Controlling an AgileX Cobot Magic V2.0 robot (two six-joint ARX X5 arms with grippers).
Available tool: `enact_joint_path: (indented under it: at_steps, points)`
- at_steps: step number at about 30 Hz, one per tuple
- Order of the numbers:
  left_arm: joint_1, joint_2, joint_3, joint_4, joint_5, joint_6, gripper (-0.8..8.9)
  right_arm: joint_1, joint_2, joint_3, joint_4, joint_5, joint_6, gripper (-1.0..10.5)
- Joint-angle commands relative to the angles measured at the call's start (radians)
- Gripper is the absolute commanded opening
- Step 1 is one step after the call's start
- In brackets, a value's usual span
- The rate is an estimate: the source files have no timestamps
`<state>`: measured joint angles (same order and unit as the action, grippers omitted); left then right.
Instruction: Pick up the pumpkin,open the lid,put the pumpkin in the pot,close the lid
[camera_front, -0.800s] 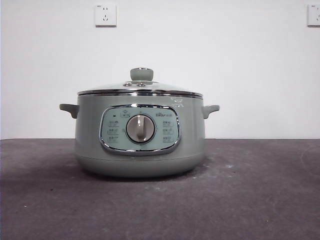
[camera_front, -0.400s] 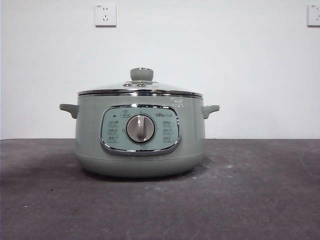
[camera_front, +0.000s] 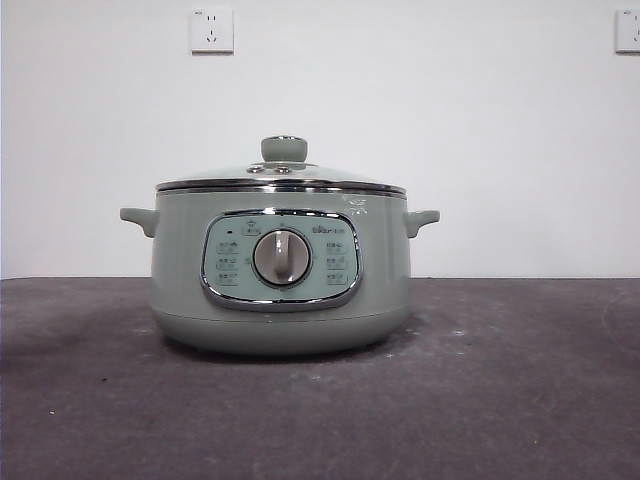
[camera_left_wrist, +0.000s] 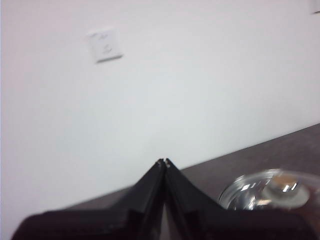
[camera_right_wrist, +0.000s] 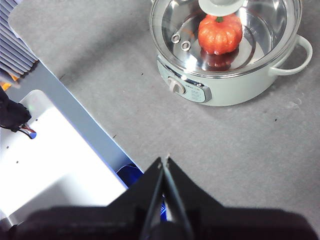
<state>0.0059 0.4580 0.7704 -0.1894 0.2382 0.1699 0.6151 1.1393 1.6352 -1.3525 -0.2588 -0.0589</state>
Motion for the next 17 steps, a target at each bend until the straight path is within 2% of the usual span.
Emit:
enact_joint_path:
  at_steps: [1, 5, 8, 14, 17]
  points:
    - [0.03, -0.093, -0.166, 0.061, -0.01, -0.041, -0.03, 0.001, -0.002, -0.001, -0.011, 0.002, 0.008, 0.0]
    - [0.053, -0.185, -0.321, 0.088, -0.059, -0.063, -0.03, 0.001, -0.002, -0.001, -0.011, 0.003, 0.008, 0.0]
    - [0.067, -0.242, -0.422, 0.107, -0.059, -0.085, -0.03, 0.001, -0.002, -0.001, -0.011, 0.003, 0.008, 0.0]
    - [0.082, -0.322, -0.558, 0.115, -0.069, -0.117, -0.03, 0.001, -0.002, -0.001, -0.011, 0.002, 0.008, 0.0]
    - [0.082, -0.354, -0.613, 0.113, -0.108, -0.128, -0.03, 0.001, -0.002, -0.001, -0.011, 0.002, 0.008, 0.0]
